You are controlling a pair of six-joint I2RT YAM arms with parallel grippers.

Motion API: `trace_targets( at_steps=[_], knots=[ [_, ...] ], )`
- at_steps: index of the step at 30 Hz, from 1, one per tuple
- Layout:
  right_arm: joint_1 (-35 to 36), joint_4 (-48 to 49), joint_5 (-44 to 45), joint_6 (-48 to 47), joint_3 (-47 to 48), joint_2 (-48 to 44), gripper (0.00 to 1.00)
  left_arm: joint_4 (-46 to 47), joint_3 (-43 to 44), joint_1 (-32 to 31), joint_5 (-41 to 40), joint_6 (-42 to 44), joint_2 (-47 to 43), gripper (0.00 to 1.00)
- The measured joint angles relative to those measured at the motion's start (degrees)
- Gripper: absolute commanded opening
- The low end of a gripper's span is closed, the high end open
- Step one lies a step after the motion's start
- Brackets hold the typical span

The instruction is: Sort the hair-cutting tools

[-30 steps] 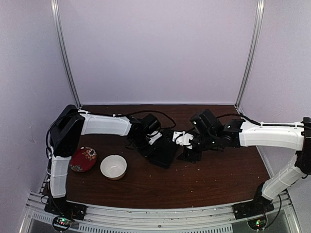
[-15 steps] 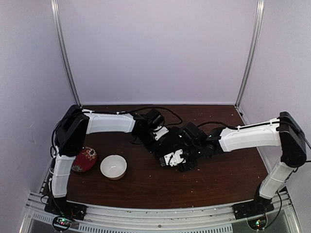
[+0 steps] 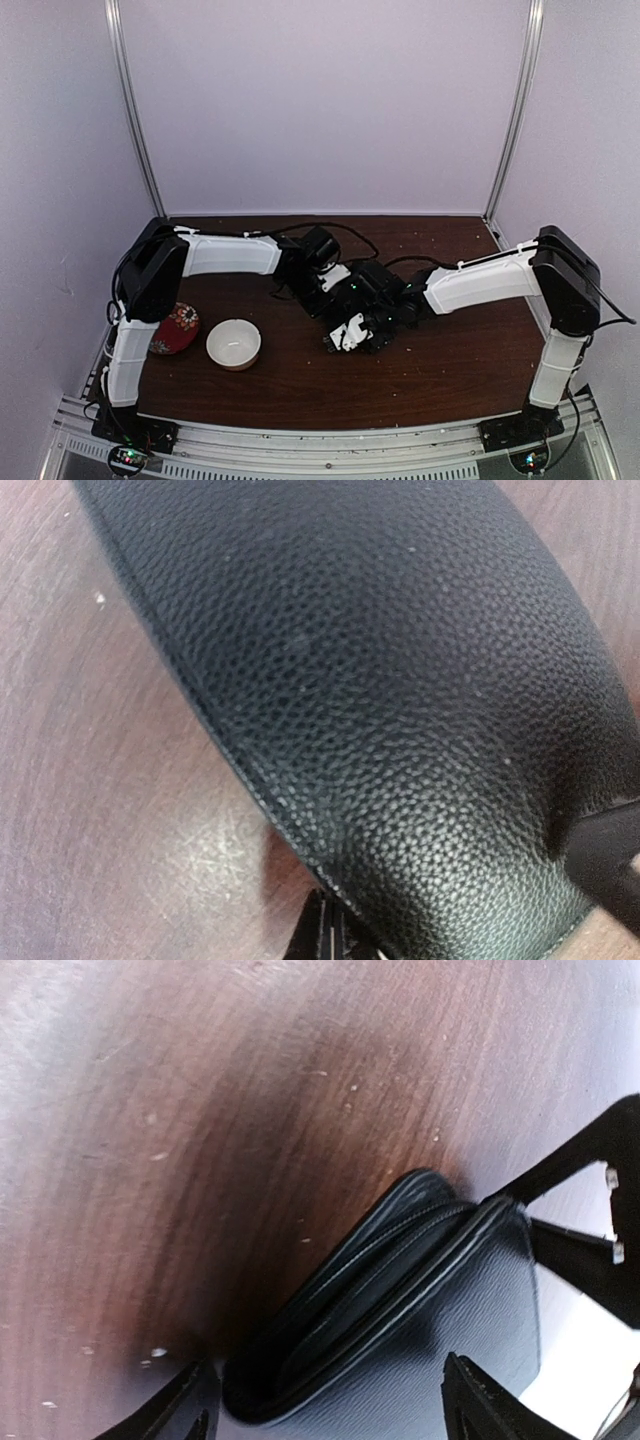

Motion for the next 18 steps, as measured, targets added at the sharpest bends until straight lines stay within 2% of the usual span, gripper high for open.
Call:
trace_targets(
  at_steps=[5,6,9,18],
  knots=[
    [-0.2,-5.3,-0.1,-0.8,5.6,3.7,0.47,0.0,0.3,0.3,0.3,0.1,0.2,0.0],
    [-0.2,-7.0,-0.1,-0.2,7.5,5.0,0.45,-0.1,0.3,0.5,0.2,0.0,0.2,0.0],
    [-0.3,-10.0,0.2,0.9,11.4,7.0,0.42,0.7,-1.4,1.0,-0.6,-0.3,-0.4,0.0],
    [-0.2,-9.7,-0.3,3.8,11.5,7.3,0.39,4.5,-16.3,-1.8,5.0,-4.1,-9.9,0.0]
  ],
)
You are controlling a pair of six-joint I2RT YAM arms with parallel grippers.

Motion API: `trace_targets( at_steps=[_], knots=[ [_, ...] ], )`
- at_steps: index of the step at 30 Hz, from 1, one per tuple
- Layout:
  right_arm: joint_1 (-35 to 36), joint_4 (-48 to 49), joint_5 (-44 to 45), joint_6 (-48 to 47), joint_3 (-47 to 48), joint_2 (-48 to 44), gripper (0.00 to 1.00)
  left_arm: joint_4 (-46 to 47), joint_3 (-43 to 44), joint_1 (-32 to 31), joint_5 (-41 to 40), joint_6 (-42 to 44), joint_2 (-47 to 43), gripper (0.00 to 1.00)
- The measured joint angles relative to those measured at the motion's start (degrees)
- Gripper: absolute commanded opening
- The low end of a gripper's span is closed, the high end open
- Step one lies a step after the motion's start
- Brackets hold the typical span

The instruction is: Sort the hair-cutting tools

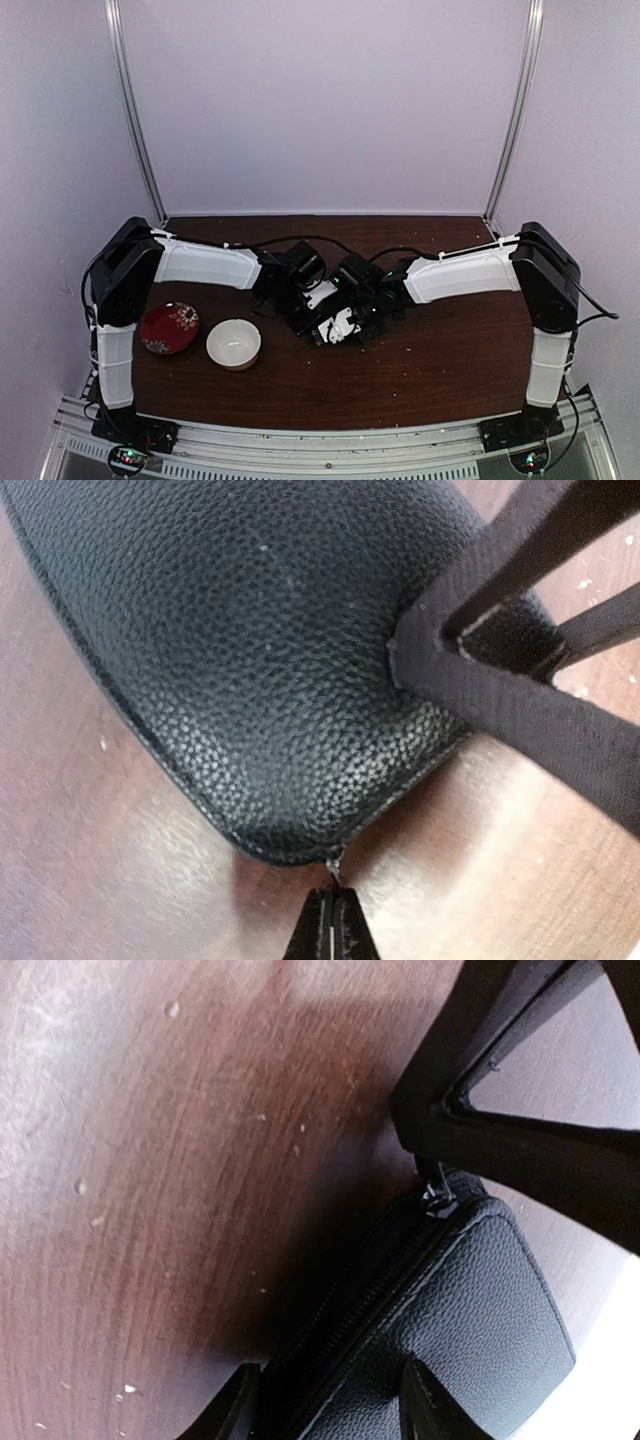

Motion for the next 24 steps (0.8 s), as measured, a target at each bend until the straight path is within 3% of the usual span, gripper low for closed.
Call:
trace_targets(
  at_steps=[8,14,19,24],
  knots=[
    [0.8,0.3,-0.1,3.6,-0.8,-0.5,0.39,3.2,-2.6,0.2,2.4,-9.6,-1.2,0.0],
    [3.0,0.4,-2.9,15.6,-4.9,-3.9,0.58,-0.6,-0.1,0.1,2.5,-10.9,-1.2,0.0],
    [5.7,-4.1,-10.2,23.9,-6.0,-7.8,0.64,-2.3,0.7,-1.1,3.1,-9.6,-1.0,0.0],
    [8.7,-8.7,-17.2,24.9,-6.1,-14.9,0.71,-1.5,1.8,-1.2,3.1,-7.5,-0.1,0.0]
  ],
)
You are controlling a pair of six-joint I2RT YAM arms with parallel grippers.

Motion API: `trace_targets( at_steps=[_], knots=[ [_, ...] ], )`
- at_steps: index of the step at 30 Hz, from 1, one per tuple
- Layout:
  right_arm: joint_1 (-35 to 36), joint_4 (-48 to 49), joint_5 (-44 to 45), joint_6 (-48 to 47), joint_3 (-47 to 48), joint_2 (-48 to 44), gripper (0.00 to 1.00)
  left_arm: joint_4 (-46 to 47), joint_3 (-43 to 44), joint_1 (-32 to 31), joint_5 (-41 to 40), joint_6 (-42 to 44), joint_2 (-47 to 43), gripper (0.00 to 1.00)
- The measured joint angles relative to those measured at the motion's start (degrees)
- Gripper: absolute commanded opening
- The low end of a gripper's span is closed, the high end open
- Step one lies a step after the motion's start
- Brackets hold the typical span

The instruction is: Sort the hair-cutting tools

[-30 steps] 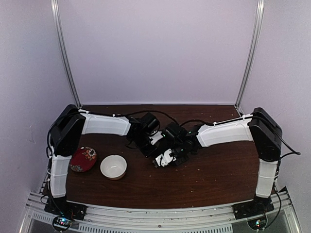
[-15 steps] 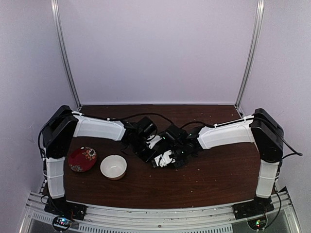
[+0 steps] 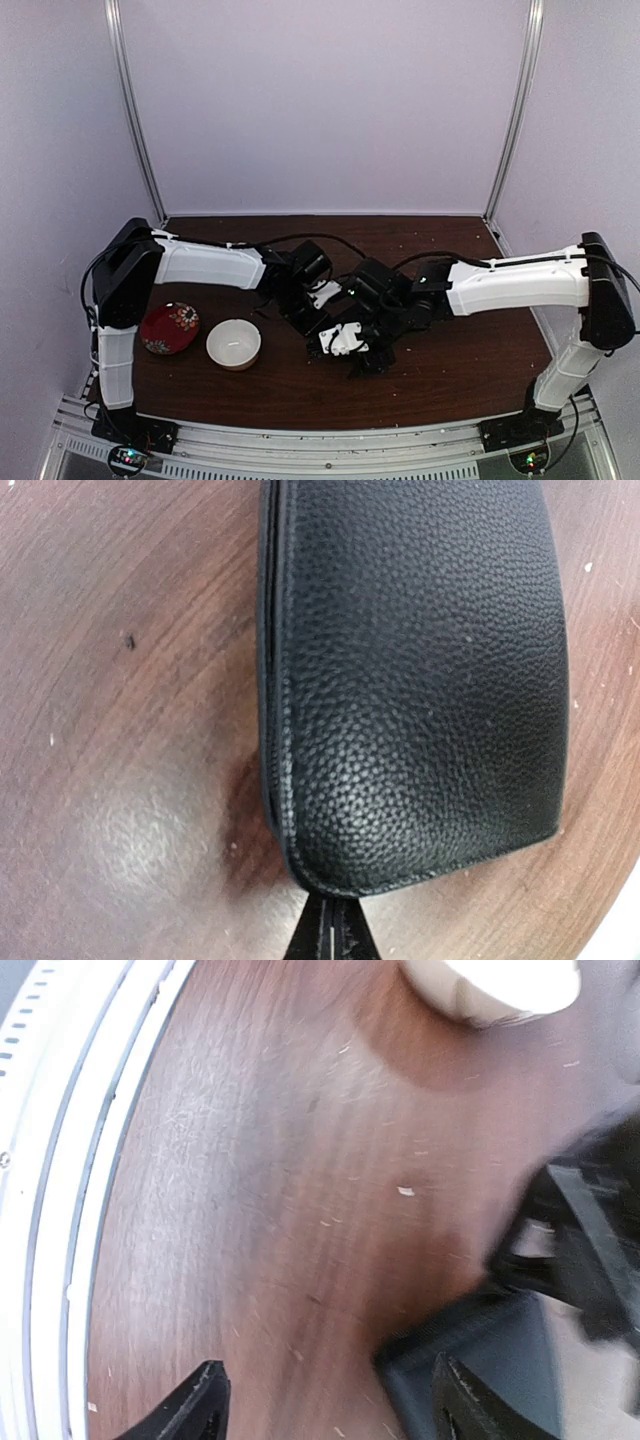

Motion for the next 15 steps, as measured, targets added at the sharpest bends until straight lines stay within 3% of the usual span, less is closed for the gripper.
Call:
trace_targets(
  at_steps=[6,15],
  knots=[
    [-0.7,2.4,4.3,-6.6,-4.8,-7.3,0.72,0.1,1.0,0.0,-0.1,2.5,1.7,0.0],
    [-2.8,8.3,12.5,-13.3,-9.6,1.4,0.72,-0.1,5.1,0.0,-0.8,5.4,4.4,0.0]
  ],
)
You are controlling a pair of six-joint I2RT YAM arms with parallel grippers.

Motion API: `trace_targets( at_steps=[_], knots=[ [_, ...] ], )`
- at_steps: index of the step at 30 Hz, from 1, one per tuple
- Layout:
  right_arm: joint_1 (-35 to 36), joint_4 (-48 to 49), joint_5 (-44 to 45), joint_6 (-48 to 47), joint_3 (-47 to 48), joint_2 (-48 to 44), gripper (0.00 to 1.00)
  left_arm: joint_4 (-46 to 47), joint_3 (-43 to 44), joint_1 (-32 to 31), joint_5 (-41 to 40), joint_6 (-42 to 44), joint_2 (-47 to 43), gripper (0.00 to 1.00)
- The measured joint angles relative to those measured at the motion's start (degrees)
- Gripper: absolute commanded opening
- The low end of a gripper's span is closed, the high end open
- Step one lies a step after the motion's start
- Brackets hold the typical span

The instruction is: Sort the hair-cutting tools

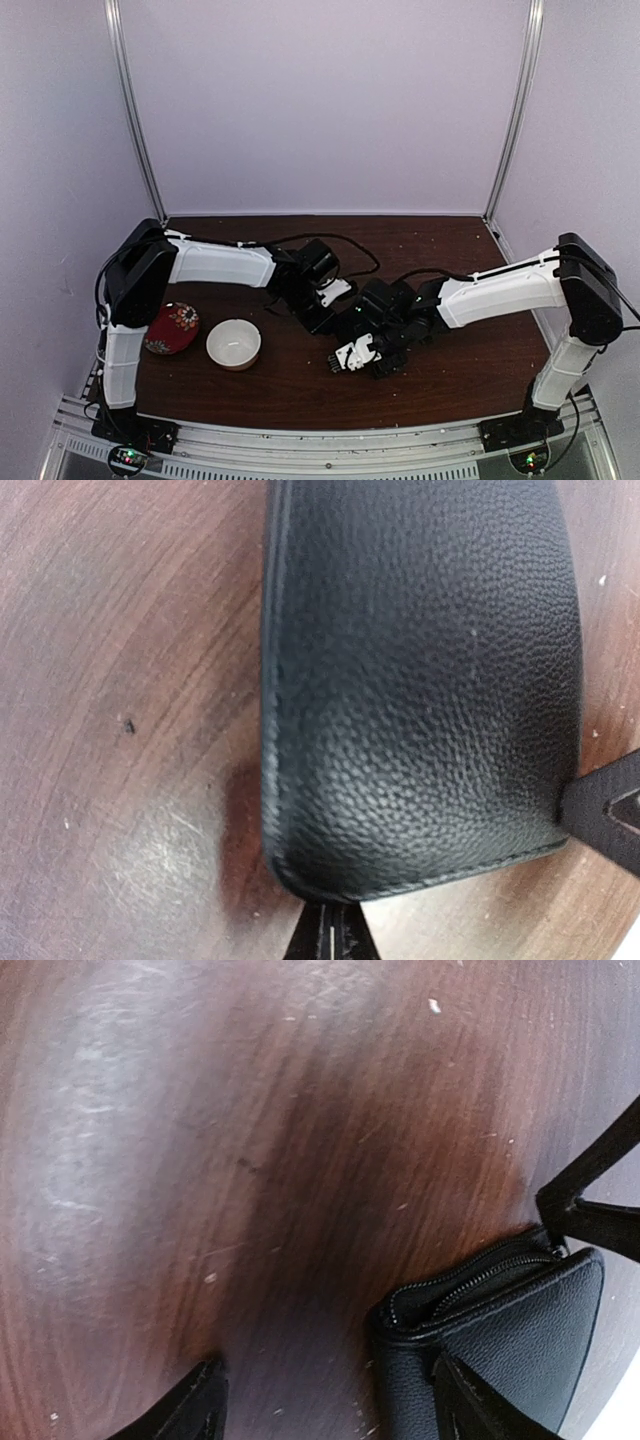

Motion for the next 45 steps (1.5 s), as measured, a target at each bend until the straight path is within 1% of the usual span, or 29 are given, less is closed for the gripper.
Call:
trace_targets(
  at_steps=[4,10,14,18,20,21,23,24,25,27,29,36,40,45],
  knots=[
    [-0.4,1.8,0.6,-0.9,1.1,1.5,0.7,0.1,0.4,0.1,-0.6,0.3,0.9,0.0],
    [-1.0,1.5,0.6,-3.4,0.9,0.4,0.69,0.0,0.8,0.4,-0.8,1.3,1.2,0.0],
    [-3.5,1.1,0.8,-5.5,1.2,-0.9,0.7,0.0,1.1,0.7,-0.8,1.9,1.4,0.0],
    [-6.3,1.2,1.0,-6.7,2.4,0.8,0.69,-0.4,1.8,1.0,-0.8,2.5,1.7,0.0],
    [-7.3,1.6,1.3,-7.0,3.6,3.0,0.65,-0.6,2.0,1.1,-0.9,2.8,1.9,0.0],
    [-7.4,1.7,1.4,-7.1,4.2,4.1,0.6,-0.7,2.1,1.2,-0.9,2.8,1.9,0.0],
    [-7.4,1.9,2.4,-7.1,5.9,5.6,0.45,-1.4,2.7,1.3,-1.1,3.0,2.1,0.0],
    [-7.4,1.8,2.5,-6.7,7.1,6.5,0.41,-1.6,2.9,1.4,-1.3,3.0,2.1,0.0],
    [-7.4,1.4,2.7,-6.3,8.5,7.6,0.39,-1.6,3.0,1.5,-1.4,3.0,2.2,0.0],
    [-7.1,1.1,3.6,-5.3,10.5,9.0,0.38,-1.7,3.0,1.8,-1.8,2.7,2.1,0.0],
    [-6.6,1.6,4.5,-3.8,11.2,9.7,0.37,-1.2,2.1,2.6,-1.5,1.8,1.7,0.0],
    [-6.3,2.0,5.7,-0.3,12.0,10.4,0.36,3.7,-8.4,2.6,2.3,-5.3,-5.8,0.0],
    [-5.7,1.2,6.4,0.1,13.4,11.4,0.35,5.9,-11.5,2.6,2.3,-8.8,-7.8,0.0],
    [-5.3,0.8,7.6,1.4,14.0,11.7,0.35,8.7,-13.2,2.4,3.7,-13.6,-8.4,0.0]
  ],
)
